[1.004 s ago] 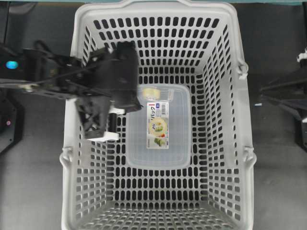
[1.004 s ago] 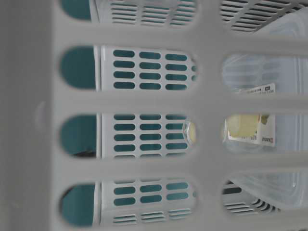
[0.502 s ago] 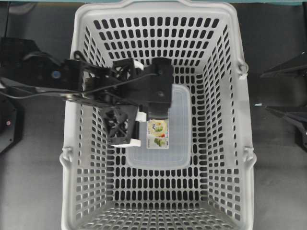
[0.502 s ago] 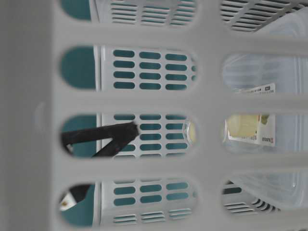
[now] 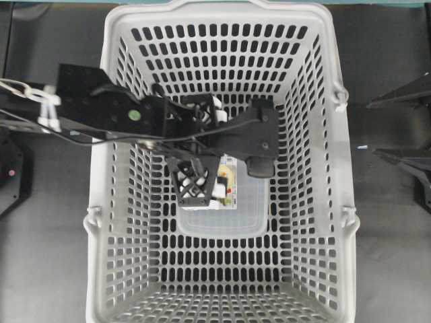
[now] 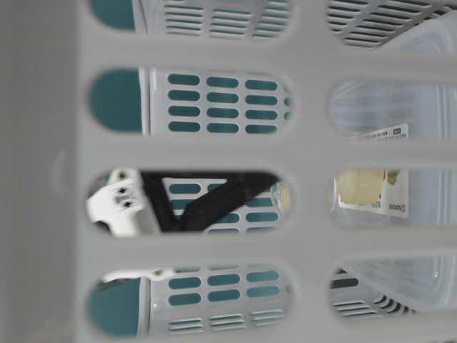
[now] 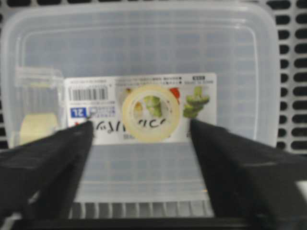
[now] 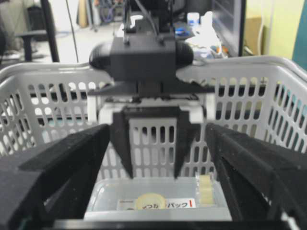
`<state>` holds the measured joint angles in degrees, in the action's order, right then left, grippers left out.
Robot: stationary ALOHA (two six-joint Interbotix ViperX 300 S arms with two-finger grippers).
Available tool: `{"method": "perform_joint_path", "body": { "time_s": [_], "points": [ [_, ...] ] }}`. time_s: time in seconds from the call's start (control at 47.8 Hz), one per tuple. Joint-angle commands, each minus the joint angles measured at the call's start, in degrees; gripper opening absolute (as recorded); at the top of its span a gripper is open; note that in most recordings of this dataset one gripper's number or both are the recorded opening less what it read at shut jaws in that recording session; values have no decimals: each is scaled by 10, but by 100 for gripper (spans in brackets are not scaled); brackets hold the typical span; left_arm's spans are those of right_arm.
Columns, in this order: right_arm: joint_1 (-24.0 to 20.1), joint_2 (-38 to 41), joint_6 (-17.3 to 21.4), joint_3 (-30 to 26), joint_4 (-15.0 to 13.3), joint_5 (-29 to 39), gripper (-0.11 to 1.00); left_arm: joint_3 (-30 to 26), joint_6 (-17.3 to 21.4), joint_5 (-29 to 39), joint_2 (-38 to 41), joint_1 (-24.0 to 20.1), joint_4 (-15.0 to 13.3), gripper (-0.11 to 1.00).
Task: Pick up the cellophane tape from the shopping basket with the left arm.
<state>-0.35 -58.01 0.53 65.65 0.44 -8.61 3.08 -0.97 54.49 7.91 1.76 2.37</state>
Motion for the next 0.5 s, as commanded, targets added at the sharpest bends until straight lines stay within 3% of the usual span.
{"method": "perform_joint_path", "body": {
  "time_s": [0.0,0.063,0.481],
  "points": [
    [1,3,-1,-13,1,-5,78,-11,-1,12,8,0,2,84],
    [1,3,-1,-13,1,-5,78,-11,0,13,16,1,2,91],
    [1,3,-1,-11,1,-5,78,-2,3,-3,47,4,2,91]
  ]
}}
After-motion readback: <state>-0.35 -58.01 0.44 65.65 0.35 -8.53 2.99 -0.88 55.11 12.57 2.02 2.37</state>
